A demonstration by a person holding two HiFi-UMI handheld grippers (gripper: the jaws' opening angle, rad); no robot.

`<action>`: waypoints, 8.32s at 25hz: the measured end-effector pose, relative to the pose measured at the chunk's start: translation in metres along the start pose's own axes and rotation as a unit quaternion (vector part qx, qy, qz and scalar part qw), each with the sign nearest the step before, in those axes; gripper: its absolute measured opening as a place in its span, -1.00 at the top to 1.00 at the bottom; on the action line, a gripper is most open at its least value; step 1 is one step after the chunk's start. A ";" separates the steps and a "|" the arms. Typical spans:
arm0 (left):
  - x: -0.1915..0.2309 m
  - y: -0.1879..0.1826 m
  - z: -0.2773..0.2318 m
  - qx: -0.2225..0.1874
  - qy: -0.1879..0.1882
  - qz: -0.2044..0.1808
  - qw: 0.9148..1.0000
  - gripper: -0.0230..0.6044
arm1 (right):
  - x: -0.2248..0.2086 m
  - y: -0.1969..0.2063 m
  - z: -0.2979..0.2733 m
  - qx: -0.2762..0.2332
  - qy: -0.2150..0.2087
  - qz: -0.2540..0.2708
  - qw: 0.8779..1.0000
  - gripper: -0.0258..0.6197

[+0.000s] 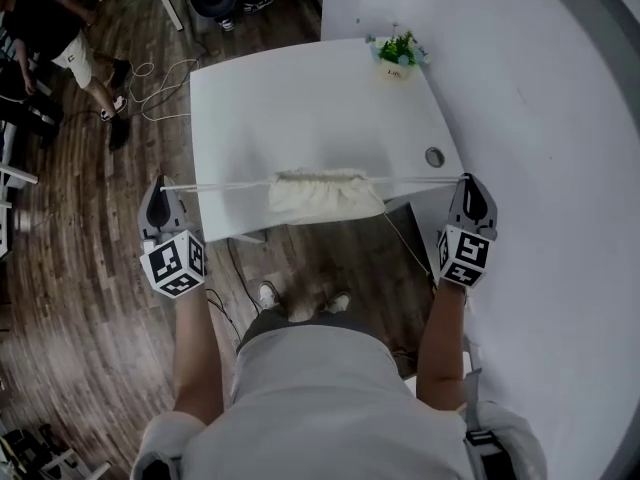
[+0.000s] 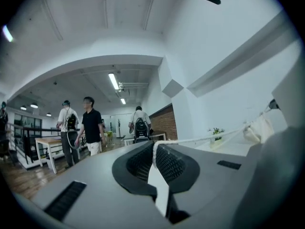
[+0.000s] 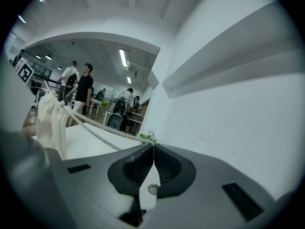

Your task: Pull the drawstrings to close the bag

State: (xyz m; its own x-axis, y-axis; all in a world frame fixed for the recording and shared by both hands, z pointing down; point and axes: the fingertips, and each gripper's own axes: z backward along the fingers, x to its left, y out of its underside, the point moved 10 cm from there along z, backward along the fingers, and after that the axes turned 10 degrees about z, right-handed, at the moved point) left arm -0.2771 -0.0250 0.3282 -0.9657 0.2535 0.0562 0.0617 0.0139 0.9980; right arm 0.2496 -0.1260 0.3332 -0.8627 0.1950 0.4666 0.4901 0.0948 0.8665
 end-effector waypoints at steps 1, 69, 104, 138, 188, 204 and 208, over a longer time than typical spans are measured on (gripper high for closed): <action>0.001 -0.004 0.001 -0.004 0.001 -0.010 1.000 0.87 | -0.001 -0.002 -0.001 -0.001 0.000 -0.001 1.000 0.80; 0.030 -0.023 0.020 0.006 0.043 0.002 0.999 0.87 | -0.089 0.024 0.085 -0.009 0.066 -0.100 0.993 0.80; 0.060 -0.029 -0.051 0.013 0.089 0.098 0.991 0.87 | -0.079 -0.017 0.062 -0.024 0.089 -0.114 0.989 0.80; 0.054 -0.064 -0.009 -0.049 0.126 0.114 0.984 0.87 | -0.104 -0.002 0.090 -0.064 0.081 -0.165 0.981 0.79; -0.070 -0.072 0.049 -0.023 0.212 0.162 0.963 0.87 | -0.044 -0.068 0.081 -0.167 -0.080 -0.247 0.951 0.80; -0.086 -0.081 0.052 -0.049 0.244 0.174 0.953 0.87 | -0.021 -0.104 0.095 -0.200 -0.128 -0.233 0.943 0.80; -0.077 -0.080 0.053 -0.046 0.247 0.175 0.952 0.87 | -0.007 -0.110 0.094 -0.196 -0.137 -0.225 0.945 0.80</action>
State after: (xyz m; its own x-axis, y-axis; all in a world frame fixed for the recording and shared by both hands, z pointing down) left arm -0.1940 0.0059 0.2425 -0.8918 -0.2596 0.3705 0.4018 -0.0782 0.9124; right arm 0.2138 -0.0464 0.2181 -0.8815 0.4717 0.0194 -0.0474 -0.1293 0.9905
